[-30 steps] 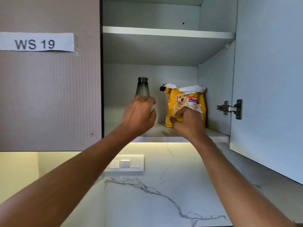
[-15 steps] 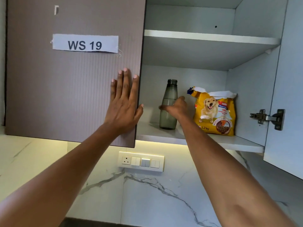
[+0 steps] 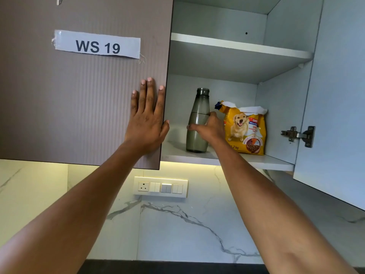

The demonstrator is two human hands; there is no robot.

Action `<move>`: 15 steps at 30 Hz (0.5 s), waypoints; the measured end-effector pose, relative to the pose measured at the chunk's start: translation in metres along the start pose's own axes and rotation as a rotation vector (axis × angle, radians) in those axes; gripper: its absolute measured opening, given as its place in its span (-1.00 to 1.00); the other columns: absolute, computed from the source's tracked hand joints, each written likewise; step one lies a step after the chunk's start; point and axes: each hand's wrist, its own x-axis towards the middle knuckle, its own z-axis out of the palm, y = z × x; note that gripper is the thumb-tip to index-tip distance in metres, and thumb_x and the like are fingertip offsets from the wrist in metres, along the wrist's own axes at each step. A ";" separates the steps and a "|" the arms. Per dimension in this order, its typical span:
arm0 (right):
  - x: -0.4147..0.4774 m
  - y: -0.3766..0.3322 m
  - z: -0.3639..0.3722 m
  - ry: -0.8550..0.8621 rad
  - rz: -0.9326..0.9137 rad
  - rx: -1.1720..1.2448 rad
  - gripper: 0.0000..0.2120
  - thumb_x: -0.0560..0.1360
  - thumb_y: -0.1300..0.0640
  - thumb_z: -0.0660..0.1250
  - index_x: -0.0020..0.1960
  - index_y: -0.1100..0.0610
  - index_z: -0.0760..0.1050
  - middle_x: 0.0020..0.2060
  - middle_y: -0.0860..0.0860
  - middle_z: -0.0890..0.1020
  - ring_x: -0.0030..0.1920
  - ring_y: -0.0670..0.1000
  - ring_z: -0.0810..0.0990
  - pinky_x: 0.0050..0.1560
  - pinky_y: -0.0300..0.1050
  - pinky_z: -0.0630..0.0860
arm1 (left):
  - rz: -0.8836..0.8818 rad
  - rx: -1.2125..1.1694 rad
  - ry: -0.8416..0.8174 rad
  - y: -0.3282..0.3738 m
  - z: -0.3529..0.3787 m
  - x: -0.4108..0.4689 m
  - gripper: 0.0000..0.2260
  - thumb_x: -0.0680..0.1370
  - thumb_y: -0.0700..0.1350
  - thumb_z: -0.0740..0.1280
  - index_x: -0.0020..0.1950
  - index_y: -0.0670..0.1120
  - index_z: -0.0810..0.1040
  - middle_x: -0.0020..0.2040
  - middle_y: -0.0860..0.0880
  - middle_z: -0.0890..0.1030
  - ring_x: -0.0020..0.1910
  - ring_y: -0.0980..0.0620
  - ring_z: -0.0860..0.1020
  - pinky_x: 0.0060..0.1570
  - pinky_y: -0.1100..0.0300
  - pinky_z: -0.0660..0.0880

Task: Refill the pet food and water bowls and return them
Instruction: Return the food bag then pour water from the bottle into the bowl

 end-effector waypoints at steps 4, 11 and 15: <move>-0.035 -0.014 -0.026 0.017 -0.034 0.016 -0.11 0.28 -0.20 0.66 0.43 0.14 0.39 0.21 0.09 0.62 0.18 0.15 0.61 0.07 0.09 0.65 | 0.008 -0.045 -0.090 0.001 -0.013 -0.005 -0.24 0.64 0.22 0.07 0.68 -0.10 -0.20 0.67 -0.23 -0.21 0.66 -0.24 -0.21 0.60 -0.23 -0.14; -0.101 -0.046 -0.067 0.048 -0.070 0.028 -0.15 0.29 -0.23 0.65 0.39 0.16 0.42 0.15 0.09 0.63 0.13 0.13 0.62 -0.10 -0.02 0.54 | 0.021 -0.177 -0.301 -0.001 -0.042 -0.043 -0.28 0.68 0.23 0.01 0.67 -0.06 -0.26 0.67 -0.14 -0.31 0.64 -0.19 -0.31 0.60 -0.20 -0.23; -0.147 -0.059 -0.084 0.050 -0.074 0.094 -0.18 0.28 -0.20 0.67 0.37 0.14 0.44 0.16 0.04 0.64 0.11 0.10 0.63 0.06 0.13 0.67 | -0.019 -0.312 -0.408 0.003 -0.064 -0.086 -0.27 0.70 0.12 0.13 0.67 -0.08 -0.25 0.67 -0.12 -0.30 0.65 -0.15 -0.30 0.62 -0.17 -0.19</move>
